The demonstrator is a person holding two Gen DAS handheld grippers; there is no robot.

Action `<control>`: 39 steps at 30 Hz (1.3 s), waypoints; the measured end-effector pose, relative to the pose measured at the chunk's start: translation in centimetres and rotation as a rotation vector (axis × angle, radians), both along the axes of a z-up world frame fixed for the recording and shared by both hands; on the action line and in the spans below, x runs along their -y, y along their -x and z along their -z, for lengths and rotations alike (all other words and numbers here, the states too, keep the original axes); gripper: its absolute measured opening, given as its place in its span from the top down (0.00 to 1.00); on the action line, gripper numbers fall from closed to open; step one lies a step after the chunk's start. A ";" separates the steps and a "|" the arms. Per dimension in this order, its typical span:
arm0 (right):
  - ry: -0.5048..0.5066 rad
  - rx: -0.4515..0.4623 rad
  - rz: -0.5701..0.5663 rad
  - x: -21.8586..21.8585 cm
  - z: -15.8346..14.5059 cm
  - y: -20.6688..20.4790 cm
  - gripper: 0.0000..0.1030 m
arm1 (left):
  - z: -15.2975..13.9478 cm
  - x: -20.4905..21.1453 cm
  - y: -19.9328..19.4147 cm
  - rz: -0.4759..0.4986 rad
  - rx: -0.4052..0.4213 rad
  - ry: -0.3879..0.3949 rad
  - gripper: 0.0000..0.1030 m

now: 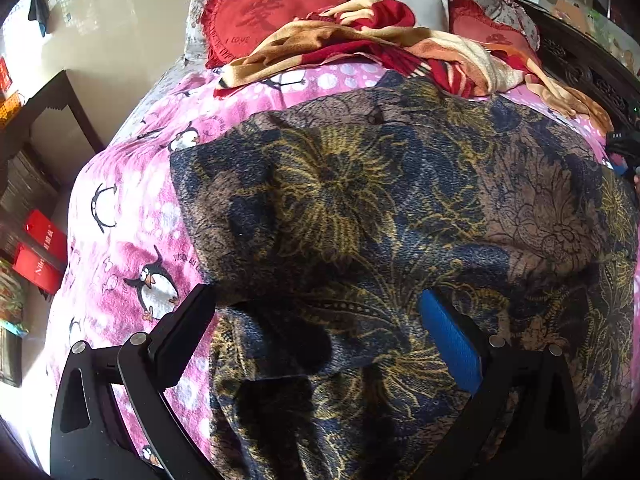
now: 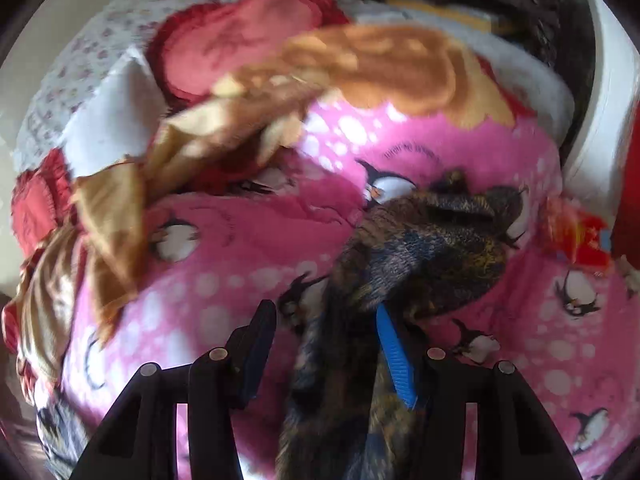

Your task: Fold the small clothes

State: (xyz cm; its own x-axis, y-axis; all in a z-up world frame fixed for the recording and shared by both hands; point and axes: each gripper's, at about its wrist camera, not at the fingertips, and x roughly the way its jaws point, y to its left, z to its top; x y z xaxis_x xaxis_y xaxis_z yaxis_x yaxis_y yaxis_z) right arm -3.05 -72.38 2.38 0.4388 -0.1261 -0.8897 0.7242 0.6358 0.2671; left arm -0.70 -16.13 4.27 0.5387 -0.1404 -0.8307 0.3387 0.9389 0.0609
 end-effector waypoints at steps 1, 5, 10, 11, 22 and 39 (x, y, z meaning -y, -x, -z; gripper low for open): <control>-0.009 0.003 0.011 0.3 0.3 0.2 0.73 | 0.1 -0.2 -0.2 -0.008 -0.008 0.002 0.00; 0.007 0.054 0.030 0.6 -0.5 2.2 0.96 | 0.1 -0.6 -0.2 -0.016 -0.013 0.016 0.00; -0.043 0.398 0.006 -0.5 -7.6 9.4 0.96 | -0.5 -1.2 0.2 -0.022 0.001 0.042 0.00; -0.058 0.467 -0.003 -0.9 -9.0 11.3 0.96 | -0.6 -1.2 0.3 -0.024 0.003 0.049 0.00; 0.088 0.058 0.119 -3.8 -8.4 27.3 0.91 | -2.9 -0.8 3.0 0.021 0.042 0.080 0.00; 0.282 0.012 0.074 -3.8 -8.0 27.2 0.43 | -3.6 1.0 4.4 0.053 0.049 0.061 0.00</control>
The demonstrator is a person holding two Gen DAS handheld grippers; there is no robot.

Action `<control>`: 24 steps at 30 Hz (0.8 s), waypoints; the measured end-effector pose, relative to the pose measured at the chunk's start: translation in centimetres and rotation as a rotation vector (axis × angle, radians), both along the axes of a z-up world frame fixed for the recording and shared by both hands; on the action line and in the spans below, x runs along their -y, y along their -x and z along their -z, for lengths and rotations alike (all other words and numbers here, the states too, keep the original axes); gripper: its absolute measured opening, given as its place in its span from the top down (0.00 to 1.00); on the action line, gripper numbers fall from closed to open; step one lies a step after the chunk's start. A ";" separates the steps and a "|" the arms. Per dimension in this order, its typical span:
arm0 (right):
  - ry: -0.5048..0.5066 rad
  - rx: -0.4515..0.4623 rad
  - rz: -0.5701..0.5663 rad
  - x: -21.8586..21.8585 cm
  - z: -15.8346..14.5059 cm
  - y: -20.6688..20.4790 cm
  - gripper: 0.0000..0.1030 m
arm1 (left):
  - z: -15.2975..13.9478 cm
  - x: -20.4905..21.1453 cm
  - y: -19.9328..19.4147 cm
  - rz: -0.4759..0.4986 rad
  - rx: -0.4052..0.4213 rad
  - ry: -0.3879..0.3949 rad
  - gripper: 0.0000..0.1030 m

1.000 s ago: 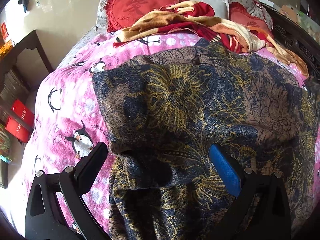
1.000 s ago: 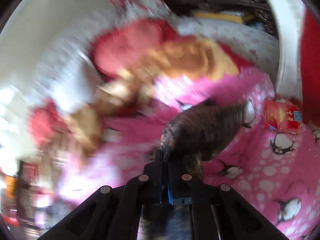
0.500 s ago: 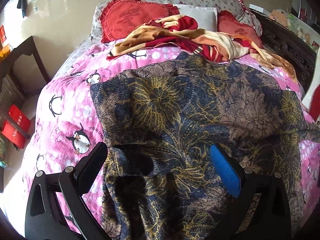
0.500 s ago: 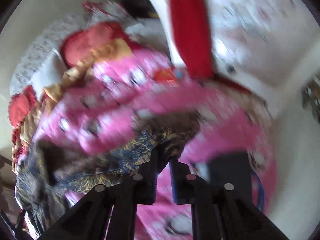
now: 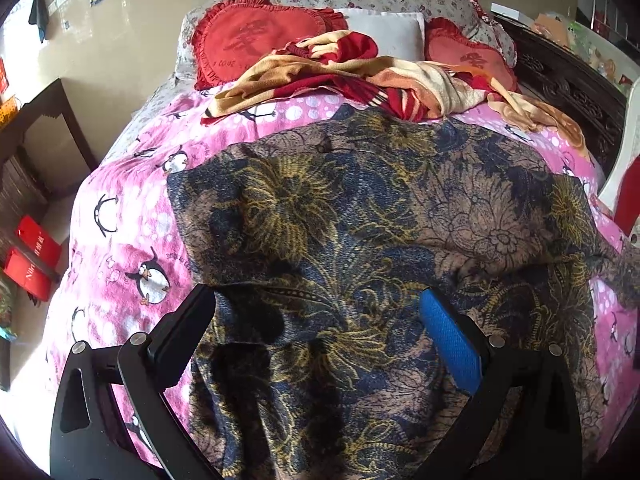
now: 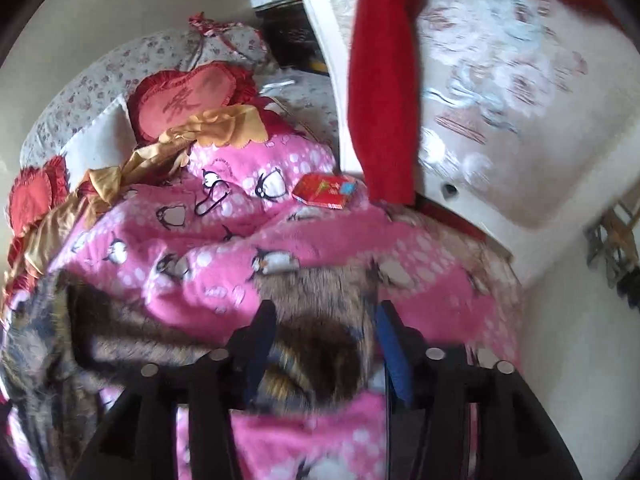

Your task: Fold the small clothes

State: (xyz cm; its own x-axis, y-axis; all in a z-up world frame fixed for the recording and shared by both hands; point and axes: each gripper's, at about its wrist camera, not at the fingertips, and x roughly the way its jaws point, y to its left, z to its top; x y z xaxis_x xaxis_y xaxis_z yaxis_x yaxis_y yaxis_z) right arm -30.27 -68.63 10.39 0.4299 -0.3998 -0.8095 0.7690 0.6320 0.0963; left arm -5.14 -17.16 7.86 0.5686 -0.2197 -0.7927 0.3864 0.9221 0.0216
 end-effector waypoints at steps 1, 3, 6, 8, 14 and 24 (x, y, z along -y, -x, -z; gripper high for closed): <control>-0.001 -0.019 -0.012 0.8 0.9 -0.8 0.34 | 0.0 0.2 0.2 0.008 0.003 -0.011 0.00; -0.021 -0.054 -0.036 2.2 2.5 -1.9 0.31 | 0.0 0.5 0.4 0.019 0.007 -0.033 0.00; -0.072 -0.101 -0.005 4.3 5.0 -2.2 0.31 | 0.0 0.4 0.3 0.009 0.008 -0.043 0.00; -0.142 -0.113 0.001 5.2 6.4 -2.0 0.45 | 0.1 0.3 0.0 -0.002 -0.001 -0.039 0.00; -0.151 0.209 0.023 4.9 1.0 2.1 0.96 | -0.5 0.6 0.1 0.011 0.012 -0.020 0.00; -0.098 0.573 -0.101 0.9 -13.8 2.0 0.96 | -1.7 -1.0 0.6 -0.015 0.021 0.075 0.00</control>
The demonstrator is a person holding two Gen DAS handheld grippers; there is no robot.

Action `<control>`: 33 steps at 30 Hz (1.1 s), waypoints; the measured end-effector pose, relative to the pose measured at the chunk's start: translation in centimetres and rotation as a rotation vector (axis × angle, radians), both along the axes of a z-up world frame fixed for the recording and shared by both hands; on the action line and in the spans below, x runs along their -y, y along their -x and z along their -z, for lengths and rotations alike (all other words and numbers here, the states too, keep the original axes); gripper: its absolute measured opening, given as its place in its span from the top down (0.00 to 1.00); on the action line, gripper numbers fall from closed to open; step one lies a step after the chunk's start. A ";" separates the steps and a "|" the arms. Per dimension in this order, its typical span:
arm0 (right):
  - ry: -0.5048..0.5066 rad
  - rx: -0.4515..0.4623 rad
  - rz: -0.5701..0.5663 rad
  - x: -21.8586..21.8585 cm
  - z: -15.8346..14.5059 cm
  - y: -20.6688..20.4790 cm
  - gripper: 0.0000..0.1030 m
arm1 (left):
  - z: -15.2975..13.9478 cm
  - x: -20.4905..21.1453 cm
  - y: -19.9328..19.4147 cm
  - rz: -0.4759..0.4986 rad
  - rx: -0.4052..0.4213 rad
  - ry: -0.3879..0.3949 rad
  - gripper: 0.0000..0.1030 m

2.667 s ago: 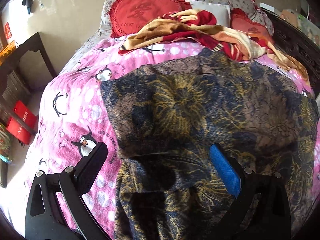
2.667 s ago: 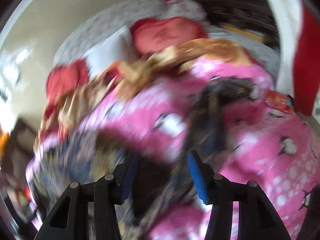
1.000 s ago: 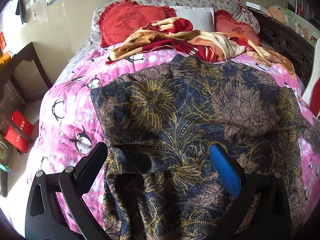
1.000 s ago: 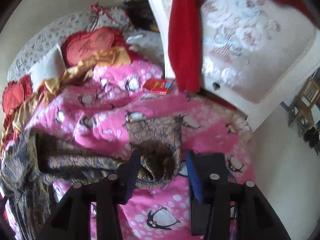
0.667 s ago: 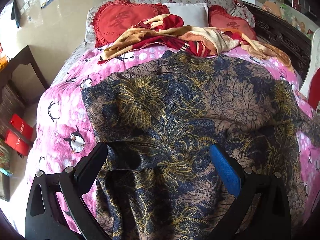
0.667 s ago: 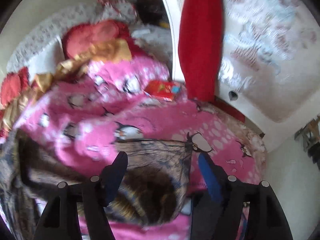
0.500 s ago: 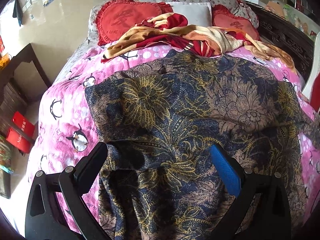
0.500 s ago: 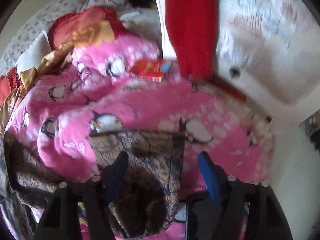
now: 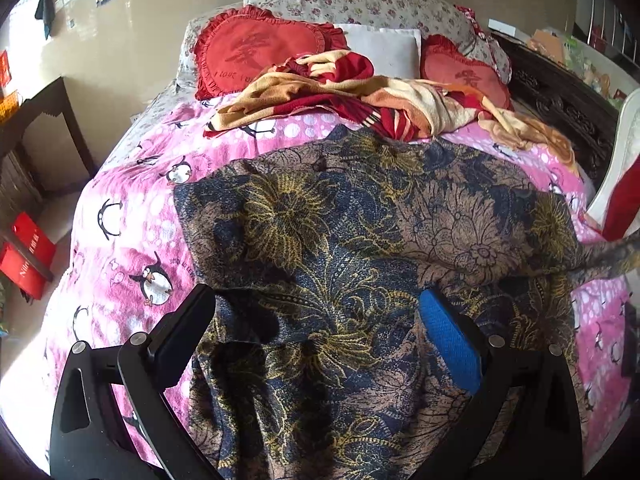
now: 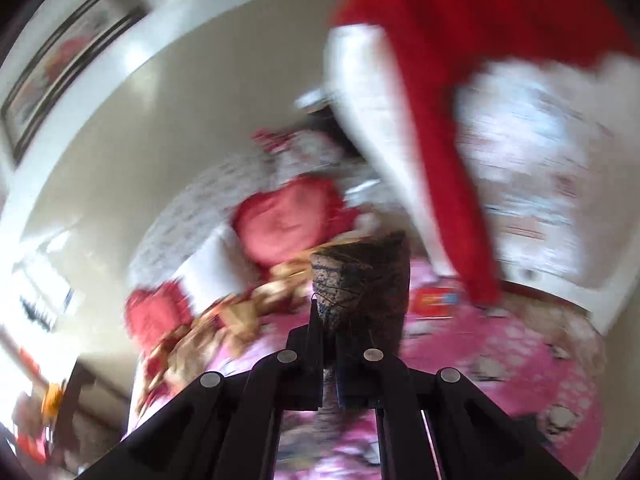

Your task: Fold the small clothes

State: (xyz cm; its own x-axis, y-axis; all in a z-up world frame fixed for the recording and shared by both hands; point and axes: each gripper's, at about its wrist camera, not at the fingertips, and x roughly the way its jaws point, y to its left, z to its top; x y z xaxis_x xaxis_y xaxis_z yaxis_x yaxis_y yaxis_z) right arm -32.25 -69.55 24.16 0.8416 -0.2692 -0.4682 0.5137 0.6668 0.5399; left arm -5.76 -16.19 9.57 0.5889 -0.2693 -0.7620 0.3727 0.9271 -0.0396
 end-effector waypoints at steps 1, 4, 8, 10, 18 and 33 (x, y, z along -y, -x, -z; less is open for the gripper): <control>0.009 0.004 -0.049 -1.4 -0.6 -1.6 0.96 | -0.3 -0.4 0.0 -0.004 0.003 0.011 0.00; 0.029 0.009 -0.235 -7.0 -1.8 -7.7 0.96 | -1.2 -1.8 0.0 -0.022 0.018 0.040 0.00; 0.038 -0.006 -0.492 -16.2 -1.3 -16.6 0.96 | -2.4 -4.2 -0.4 -0.059 0.041 0.071 0.00; 0.034 -0.014 -0.606 -21.1 -0.2 -20.9 0.96 | -2.8 -5.6 -0.7 -0.083 0.044 0.089 0.00; -0.026 -0.130 -0.922 -40.1 10.6 -32.2 0.96 | -2.2 -9.9 -2.3 -0.177 0.019 0.114 0.00; 0.033 -0.269 -0.733 -27.9 14.4 -18.3 0.40 | 3.6 -2.5 -5.4 -0.045 -0.095 0.068 0.01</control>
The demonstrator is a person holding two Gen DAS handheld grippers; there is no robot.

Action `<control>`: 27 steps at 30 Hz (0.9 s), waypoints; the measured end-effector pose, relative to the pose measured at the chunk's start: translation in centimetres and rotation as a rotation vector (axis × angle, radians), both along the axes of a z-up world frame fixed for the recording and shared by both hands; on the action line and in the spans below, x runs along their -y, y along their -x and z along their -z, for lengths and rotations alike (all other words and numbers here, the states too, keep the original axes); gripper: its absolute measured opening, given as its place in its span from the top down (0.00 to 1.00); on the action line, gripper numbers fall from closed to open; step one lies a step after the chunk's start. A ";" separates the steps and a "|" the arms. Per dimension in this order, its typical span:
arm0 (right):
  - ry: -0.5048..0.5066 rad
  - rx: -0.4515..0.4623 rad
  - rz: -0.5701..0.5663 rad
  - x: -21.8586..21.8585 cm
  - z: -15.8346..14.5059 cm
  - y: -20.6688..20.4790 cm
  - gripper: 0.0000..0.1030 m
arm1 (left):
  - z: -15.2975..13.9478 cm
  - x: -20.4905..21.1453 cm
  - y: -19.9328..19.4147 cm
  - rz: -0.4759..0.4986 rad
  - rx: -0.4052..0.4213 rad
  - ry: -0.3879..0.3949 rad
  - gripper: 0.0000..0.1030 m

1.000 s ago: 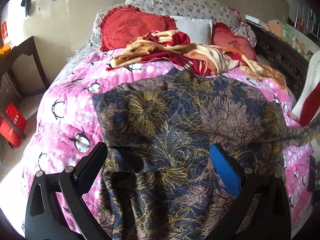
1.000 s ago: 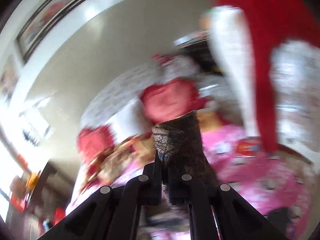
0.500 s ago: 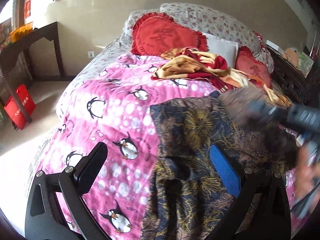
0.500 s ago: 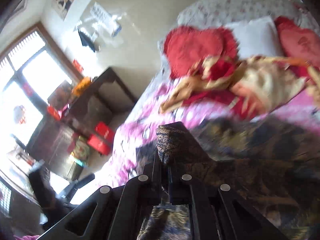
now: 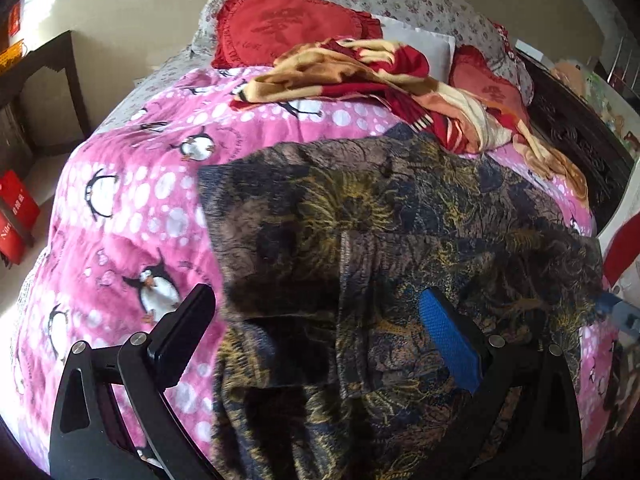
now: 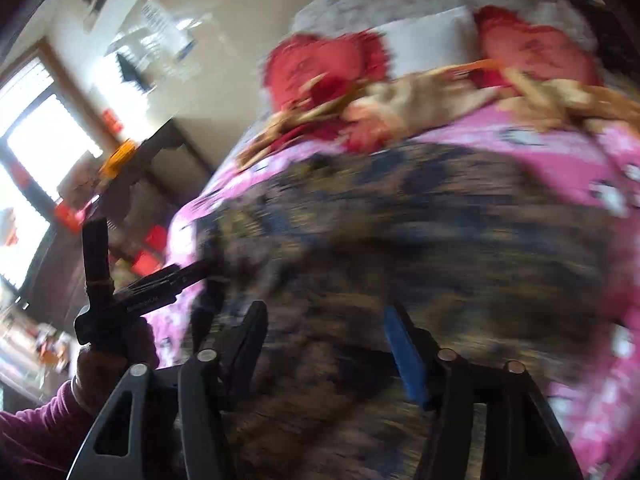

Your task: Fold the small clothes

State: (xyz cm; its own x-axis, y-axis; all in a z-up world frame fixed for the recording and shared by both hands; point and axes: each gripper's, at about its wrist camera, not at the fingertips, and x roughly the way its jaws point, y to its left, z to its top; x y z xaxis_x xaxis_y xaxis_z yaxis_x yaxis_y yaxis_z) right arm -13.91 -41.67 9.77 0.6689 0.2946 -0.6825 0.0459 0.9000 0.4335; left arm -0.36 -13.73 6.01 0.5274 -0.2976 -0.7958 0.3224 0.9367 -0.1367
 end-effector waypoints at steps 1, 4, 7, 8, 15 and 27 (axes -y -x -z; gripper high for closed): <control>0.011 -0.001 0.039 1.5 -0.2 0.9 0.40 | 0.6 1.0 -0.4 0.009 -0.003 -0.025 0.01; -0.011 0.001 0.172 6.0 -0.2 4.0 0.40 | 2.3 3.0 -1.3 0.024 -0.024 -0.088 0.21; -0.018 -0.009 0.268 8.7 0.3 5.8 0.40 | 2.1 3.1 -1.6 0.015 -0.052 -0.081 0.68; -0.013 -0.013 0.292 9.5 0.0 6.4 0.40 | 1.4 2.8 -1.6 0.020 -0.046 -0.061 0.87; -0.028 -0.024 0.369 12.6 0.8 5.0 0.40 | -5.2 -1.9 -2.0 0.033 0.007 0.089 0.97; -0.097 -0.045 0.355 11.8 2.5 1.9 0.35 | -2.2 -0.7 -0.4 0.061 -0.081 0.068 0.59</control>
State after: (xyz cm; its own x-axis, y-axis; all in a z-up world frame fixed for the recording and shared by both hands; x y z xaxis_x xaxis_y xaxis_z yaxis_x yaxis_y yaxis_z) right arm -15.77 -53.44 7.24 0.7113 0.1140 -0.6936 0.3689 0.7793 0.5065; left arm 0.00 -13.00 8.23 0.4415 -0.3824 -0.8117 0.3643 0.9031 -0.2273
